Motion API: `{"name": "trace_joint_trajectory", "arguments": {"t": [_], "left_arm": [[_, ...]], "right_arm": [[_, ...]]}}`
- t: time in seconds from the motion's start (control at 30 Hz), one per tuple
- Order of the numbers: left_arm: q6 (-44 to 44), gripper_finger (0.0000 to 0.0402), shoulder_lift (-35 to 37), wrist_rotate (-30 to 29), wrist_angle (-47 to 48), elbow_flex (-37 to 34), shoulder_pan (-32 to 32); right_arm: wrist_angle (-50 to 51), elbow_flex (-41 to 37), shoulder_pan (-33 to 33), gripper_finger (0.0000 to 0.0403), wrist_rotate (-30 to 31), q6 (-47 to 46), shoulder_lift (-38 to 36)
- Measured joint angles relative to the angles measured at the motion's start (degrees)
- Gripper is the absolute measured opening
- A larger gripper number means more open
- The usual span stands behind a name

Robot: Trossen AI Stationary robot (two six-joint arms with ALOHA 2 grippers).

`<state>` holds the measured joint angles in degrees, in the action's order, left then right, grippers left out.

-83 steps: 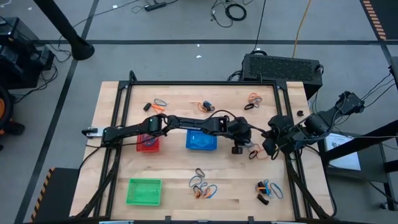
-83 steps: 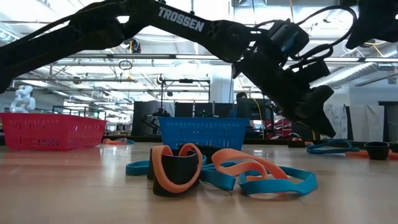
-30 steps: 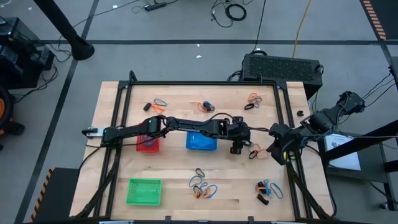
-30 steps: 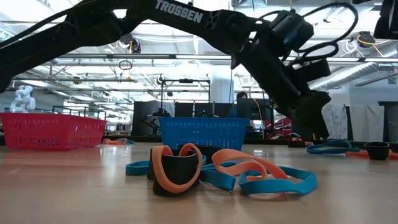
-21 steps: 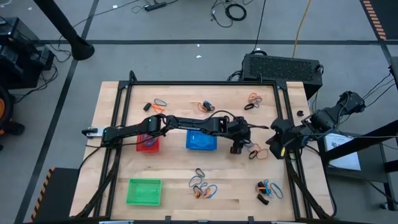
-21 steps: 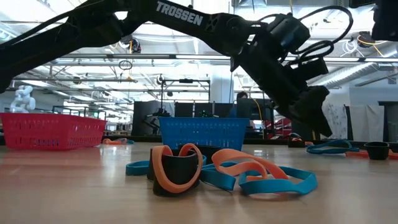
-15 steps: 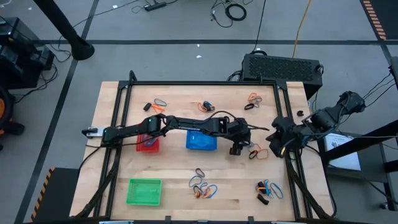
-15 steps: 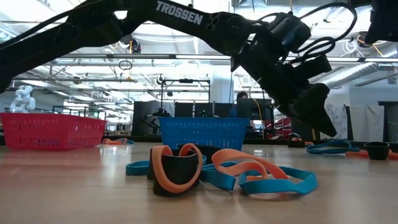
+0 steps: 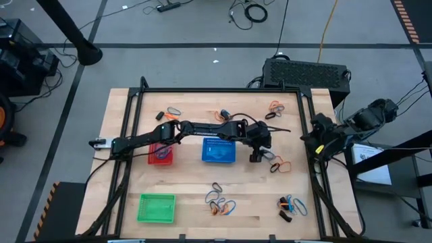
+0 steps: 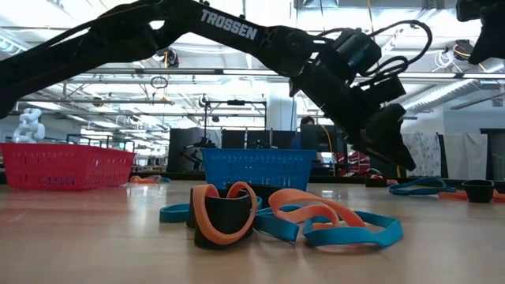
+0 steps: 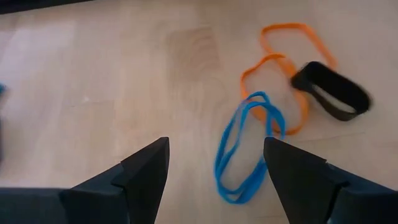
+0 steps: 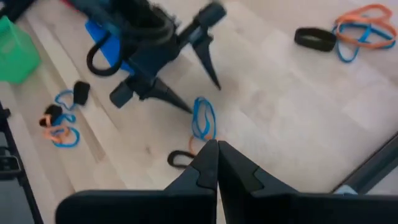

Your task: Sort rubber bands into baskets

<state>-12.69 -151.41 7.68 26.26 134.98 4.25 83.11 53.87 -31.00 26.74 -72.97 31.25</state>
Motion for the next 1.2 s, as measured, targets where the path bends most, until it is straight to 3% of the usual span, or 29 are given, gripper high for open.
{"name": "trace_joint_trajectory", "arguments": {"t": [0.43,0.77,1.2], "left_arm": [[0.4,0.0268,-1.7,1.1,-1.3,0.0,-0.1],[0.4,0.0206,-2.2,1.1,-0.4,-0.2,0.0],[1.9,0.0202,-2.9,0.9,-0.5,-0.3,-0.2]], "right_arm": [[0.1,0.0,0.0,0.0000,3.8,0.5,-2.6],[0.1,0.0,0.0,0.0000,3.8,0.5,-2.6],[0.2,0.0,0.0,0.0000,3.7,1.2,-2.6]]}}
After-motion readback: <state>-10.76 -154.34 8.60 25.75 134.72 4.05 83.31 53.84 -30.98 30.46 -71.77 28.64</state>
